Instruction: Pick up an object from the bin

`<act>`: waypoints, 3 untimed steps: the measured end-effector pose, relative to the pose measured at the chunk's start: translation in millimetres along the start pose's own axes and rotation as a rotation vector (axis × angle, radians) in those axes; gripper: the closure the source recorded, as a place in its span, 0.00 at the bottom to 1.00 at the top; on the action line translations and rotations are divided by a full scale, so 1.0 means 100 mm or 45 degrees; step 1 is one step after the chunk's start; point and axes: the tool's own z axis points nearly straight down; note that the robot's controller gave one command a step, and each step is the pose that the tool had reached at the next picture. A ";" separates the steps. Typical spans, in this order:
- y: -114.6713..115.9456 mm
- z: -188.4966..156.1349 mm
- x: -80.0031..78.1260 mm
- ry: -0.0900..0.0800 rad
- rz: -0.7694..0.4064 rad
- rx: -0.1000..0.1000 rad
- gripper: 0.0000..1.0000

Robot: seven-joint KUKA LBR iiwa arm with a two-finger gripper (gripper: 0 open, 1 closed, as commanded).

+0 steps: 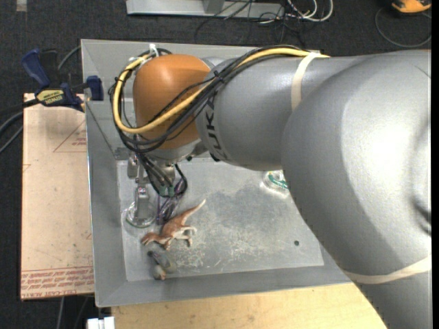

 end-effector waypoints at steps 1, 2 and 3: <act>-0.02 -0.05 -0.02 -0.008 0.006 -0.002 0.00; -0.14 0.61 0.05 0.003 0.063 -0.009 0.00; -0.20 0.53 0.01 -0.017 0.052 -0.012 0.00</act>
Offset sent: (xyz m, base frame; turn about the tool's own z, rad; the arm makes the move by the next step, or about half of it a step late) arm -0.0053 -0.0177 -0.0633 0.0517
